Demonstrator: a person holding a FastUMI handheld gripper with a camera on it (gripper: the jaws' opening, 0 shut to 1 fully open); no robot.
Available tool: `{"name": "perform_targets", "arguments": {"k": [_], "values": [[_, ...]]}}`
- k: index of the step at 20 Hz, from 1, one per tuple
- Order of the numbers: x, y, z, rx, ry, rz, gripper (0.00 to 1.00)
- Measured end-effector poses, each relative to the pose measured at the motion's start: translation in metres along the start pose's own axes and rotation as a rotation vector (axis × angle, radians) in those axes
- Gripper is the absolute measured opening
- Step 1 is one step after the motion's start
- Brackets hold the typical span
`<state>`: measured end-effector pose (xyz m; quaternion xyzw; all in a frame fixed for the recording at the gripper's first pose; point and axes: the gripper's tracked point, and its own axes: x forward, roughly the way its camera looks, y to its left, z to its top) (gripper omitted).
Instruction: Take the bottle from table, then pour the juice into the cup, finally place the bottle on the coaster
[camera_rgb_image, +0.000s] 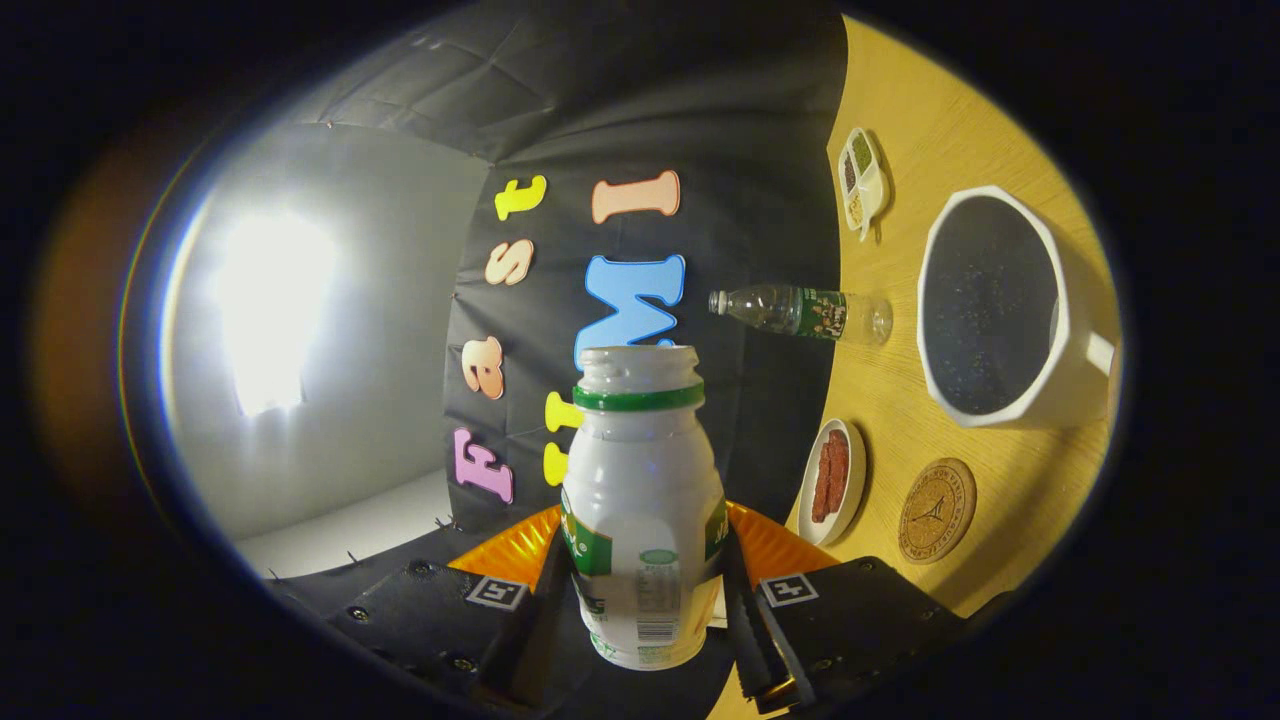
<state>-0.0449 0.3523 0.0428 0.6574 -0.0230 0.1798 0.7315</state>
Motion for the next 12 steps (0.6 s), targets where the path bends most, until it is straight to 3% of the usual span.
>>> {"name": "perform_targets", "arguments": {"k": [12], "values": [[0.0056,0.0070,0.0098,0.109,-0.046,0.026,0.70]]}}
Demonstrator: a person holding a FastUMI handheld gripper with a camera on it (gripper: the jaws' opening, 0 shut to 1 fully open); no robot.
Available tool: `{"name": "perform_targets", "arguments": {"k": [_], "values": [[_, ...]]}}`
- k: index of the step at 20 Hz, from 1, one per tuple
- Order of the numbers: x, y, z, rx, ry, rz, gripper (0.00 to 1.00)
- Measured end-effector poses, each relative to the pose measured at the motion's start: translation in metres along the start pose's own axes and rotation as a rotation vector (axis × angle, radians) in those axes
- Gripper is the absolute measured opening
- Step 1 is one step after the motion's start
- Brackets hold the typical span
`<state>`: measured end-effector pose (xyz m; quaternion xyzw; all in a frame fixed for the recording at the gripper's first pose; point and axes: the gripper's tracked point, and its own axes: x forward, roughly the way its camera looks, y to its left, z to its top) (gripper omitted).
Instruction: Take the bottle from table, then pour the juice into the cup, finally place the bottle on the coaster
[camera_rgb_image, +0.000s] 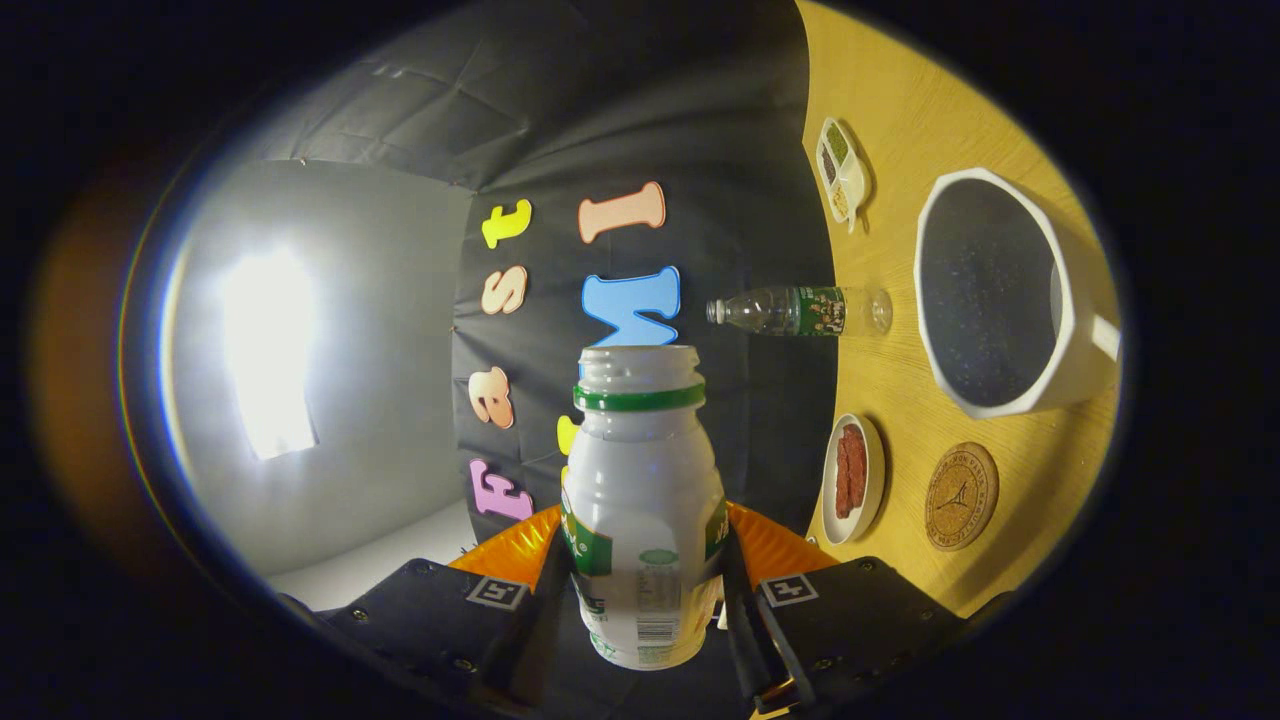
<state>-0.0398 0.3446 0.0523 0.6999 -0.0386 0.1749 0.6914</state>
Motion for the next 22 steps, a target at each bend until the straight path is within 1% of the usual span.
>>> {"name": "perform_targets", "arguments": {"k": [12,22], "values": [[0.0014,0.0037,0.0027,0.063,-0.009,0.000,0.70],[0.0006,0.0052,0.0039,0.082,-0.009,0.006,0.70]]}}
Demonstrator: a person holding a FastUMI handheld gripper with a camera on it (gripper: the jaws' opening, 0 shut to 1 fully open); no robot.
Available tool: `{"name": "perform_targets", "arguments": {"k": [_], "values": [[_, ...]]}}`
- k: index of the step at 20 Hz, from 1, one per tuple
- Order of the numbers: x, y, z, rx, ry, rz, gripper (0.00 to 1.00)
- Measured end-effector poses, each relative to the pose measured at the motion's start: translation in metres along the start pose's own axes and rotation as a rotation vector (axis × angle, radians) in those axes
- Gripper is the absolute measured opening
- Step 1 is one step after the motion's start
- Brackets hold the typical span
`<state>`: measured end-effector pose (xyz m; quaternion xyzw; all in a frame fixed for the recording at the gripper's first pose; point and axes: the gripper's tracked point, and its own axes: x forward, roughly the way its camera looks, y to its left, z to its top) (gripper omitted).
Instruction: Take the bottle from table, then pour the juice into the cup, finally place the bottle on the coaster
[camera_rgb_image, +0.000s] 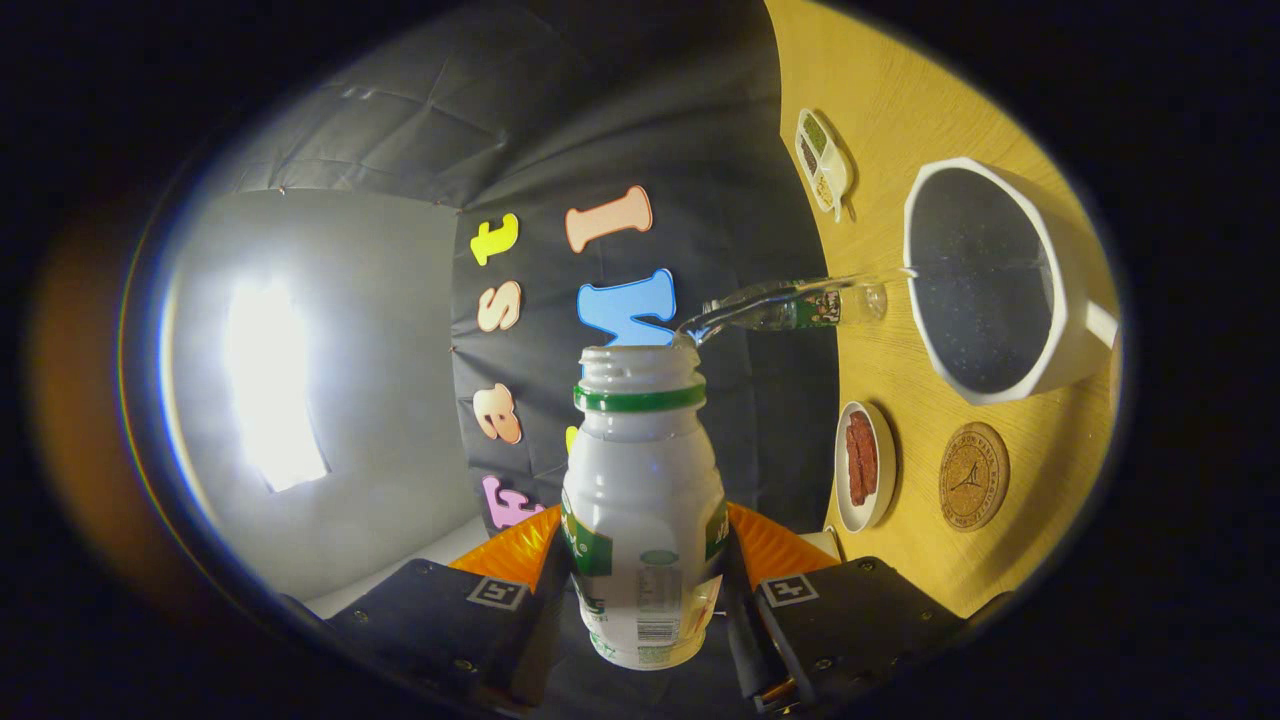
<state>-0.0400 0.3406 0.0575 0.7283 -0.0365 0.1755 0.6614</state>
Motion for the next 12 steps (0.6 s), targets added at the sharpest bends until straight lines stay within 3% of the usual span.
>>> {"name": "perform_targets", "arguments": {"k": [12], "values": [[0.0027,0.0052,-0.0053,0.036,0.003,0.027,0.69]]}}
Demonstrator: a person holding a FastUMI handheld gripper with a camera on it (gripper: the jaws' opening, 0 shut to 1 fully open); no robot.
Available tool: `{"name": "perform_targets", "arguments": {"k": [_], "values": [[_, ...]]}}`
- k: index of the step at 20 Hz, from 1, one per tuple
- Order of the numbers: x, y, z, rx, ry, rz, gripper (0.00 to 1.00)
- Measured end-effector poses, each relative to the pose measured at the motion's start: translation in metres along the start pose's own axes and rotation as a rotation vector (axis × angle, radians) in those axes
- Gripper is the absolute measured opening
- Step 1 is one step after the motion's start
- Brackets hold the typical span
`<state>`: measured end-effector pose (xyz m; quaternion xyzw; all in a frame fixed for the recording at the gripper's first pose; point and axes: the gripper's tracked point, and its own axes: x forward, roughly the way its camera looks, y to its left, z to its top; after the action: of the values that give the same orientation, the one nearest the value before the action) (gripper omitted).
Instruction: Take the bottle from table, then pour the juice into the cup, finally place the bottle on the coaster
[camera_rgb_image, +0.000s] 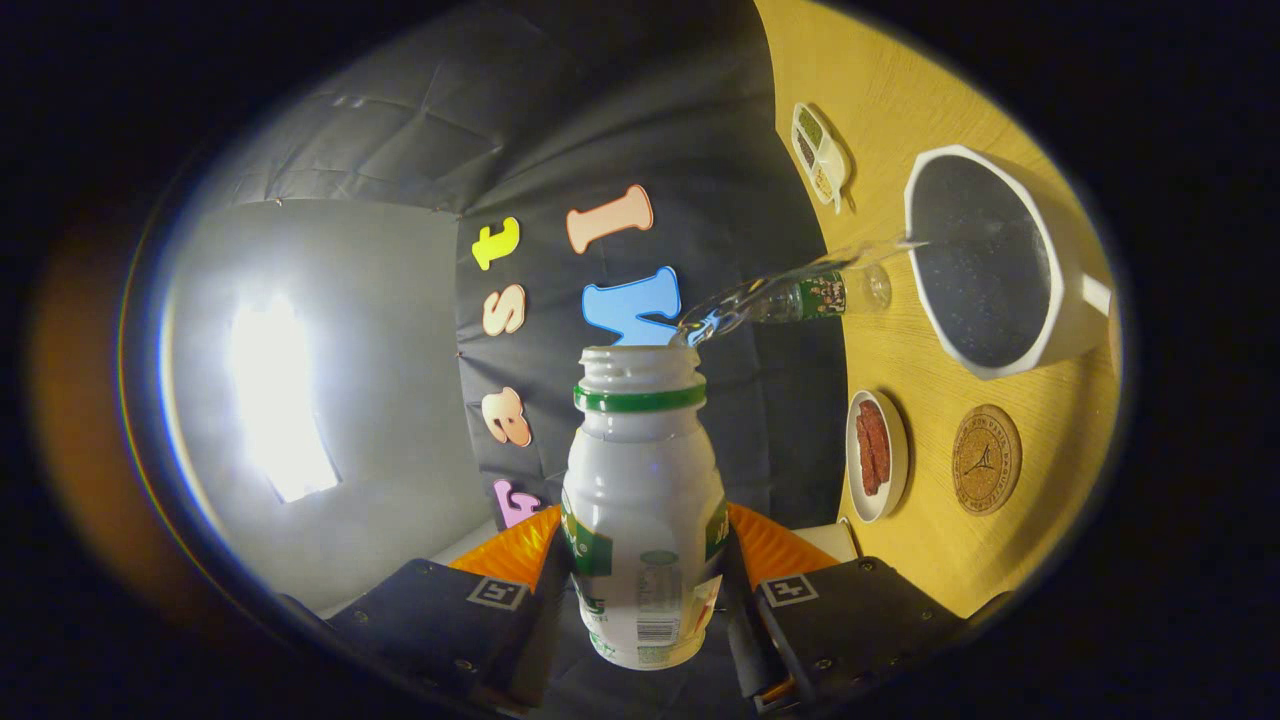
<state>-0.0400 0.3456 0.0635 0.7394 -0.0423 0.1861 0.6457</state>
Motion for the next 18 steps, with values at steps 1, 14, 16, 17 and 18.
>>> {"name": "perform_targets", "arguments": {"k": [1,14,16,17,18], "values": [[0.000,0.001,-0.001,0.003,0.001,0.004,0.69],[-0.003,0.009,-0.009,0.051,0.014,0.021,0.69],[-0.003,0.009,-0.010,0.055,0.016,0.023,0.69],[-0.002,0.009,-0.010,0.056,0.017,0.023,0.69],[-0.003,0.009,-0.011,0.058,0.018,0.023,0.69]]}}
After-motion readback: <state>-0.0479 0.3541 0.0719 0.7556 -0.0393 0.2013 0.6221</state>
